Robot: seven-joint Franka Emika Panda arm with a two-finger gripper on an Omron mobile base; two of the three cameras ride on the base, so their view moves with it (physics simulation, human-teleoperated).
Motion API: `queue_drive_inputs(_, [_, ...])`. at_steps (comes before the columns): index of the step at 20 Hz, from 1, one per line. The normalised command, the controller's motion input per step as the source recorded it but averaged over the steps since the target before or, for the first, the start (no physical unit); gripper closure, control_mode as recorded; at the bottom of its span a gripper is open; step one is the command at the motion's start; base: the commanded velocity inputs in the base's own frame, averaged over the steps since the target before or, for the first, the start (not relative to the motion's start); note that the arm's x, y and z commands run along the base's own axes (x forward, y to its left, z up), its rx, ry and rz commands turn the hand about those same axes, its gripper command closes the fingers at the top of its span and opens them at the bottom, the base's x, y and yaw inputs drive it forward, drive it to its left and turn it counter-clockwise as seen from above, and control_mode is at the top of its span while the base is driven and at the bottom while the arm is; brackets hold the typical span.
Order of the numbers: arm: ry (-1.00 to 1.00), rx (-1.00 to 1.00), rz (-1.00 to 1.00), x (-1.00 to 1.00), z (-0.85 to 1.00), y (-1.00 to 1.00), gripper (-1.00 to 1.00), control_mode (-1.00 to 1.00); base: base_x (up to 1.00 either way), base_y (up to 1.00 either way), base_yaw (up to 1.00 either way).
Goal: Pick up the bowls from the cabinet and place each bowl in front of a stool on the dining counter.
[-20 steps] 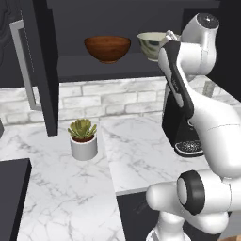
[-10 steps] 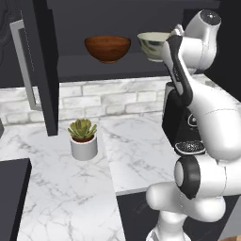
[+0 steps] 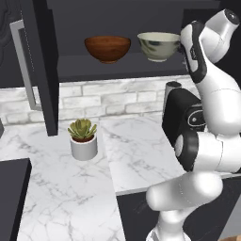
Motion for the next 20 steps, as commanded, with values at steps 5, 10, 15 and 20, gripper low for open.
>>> queue_drive_inputs(5, [-0.02, 0.1, 0.0, 0.47, 0.13, 0.0, -1.0, -1.0, 0.0, 0.0, 0.0])
queue_drive_inputs(10, [-0.03, 0.06, 0.01, 0.2, 0.26, 0.0, -1.0, -1.0, 0.0, 0.0, 0.0])
queue_drive_inputs(15, [0.0, 0.03, 0.04, 0.16, 0.12, 0.0, -1.0, -1.0, 0.0, 0.0, 0.0])
queue_drive_inputs(20, [-0.01, 0.0, 0.03, 0.29, 0.0, 0.08, -1.0, -1.0, 0.0, 0.0, 0.0])
